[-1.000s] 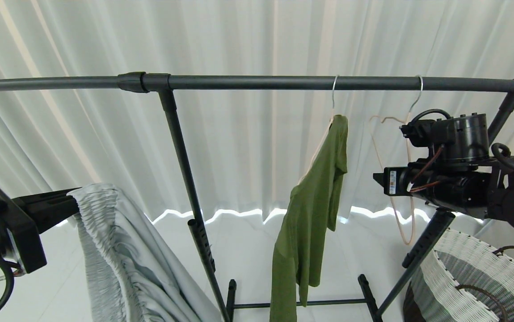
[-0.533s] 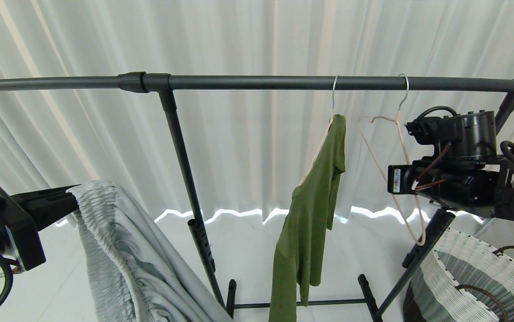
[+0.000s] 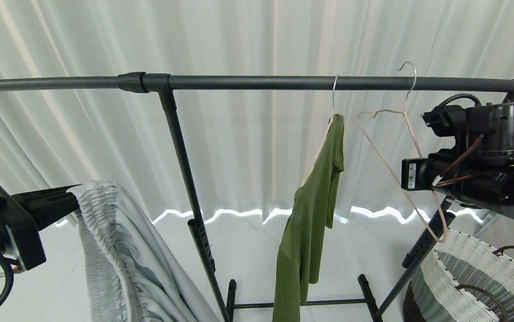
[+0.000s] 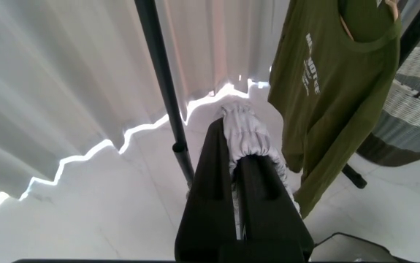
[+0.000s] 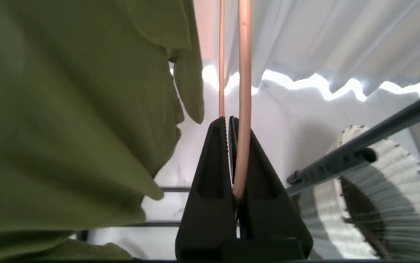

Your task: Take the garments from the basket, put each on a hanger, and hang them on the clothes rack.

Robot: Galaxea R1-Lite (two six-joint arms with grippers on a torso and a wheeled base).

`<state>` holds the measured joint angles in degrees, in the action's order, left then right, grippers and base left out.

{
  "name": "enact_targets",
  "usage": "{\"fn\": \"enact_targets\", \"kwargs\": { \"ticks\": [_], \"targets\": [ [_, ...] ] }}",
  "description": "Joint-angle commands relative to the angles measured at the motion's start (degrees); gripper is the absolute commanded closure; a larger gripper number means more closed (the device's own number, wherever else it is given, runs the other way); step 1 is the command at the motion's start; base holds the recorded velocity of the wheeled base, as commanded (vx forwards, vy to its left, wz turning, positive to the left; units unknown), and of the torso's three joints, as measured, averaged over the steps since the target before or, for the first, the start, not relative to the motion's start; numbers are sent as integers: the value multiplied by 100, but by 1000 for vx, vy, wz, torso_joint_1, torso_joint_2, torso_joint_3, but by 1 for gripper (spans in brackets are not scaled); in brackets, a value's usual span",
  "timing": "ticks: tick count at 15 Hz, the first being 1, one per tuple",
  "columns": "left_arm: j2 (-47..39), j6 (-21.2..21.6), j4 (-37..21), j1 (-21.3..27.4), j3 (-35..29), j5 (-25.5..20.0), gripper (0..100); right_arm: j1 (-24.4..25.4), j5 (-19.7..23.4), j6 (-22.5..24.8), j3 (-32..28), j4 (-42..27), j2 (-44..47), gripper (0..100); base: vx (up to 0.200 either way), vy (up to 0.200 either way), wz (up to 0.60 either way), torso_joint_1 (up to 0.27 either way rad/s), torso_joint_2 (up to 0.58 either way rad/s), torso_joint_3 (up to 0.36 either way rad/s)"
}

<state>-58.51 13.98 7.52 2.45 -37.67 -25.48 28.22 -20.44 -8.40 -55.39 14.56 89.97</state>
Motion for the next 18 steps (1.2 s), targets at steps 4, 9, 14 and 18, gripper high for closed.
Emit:
{"fn": "enact_targets", "kwargs": {
  "ticks": [4,9,14,18],
  "targets": [
    [-55,8,4,1,23,8,100,-27,58,110,574,56,-858,100,0,0,0,0,0,0],
    [-81,17,21,1,14,25,100,113,287,181,1391,12,-2159,100,0,0,0,0,0,0],
    [-20,87,83,1,102,34,100,113,471,260,2024,3,-2862,100,0,0,0,0,0,0],
    [-11,122,83,1,119,52,100,113,533,277,2033,3,-2906,100,-150,0,0,7,5,-1]
  ]
}}
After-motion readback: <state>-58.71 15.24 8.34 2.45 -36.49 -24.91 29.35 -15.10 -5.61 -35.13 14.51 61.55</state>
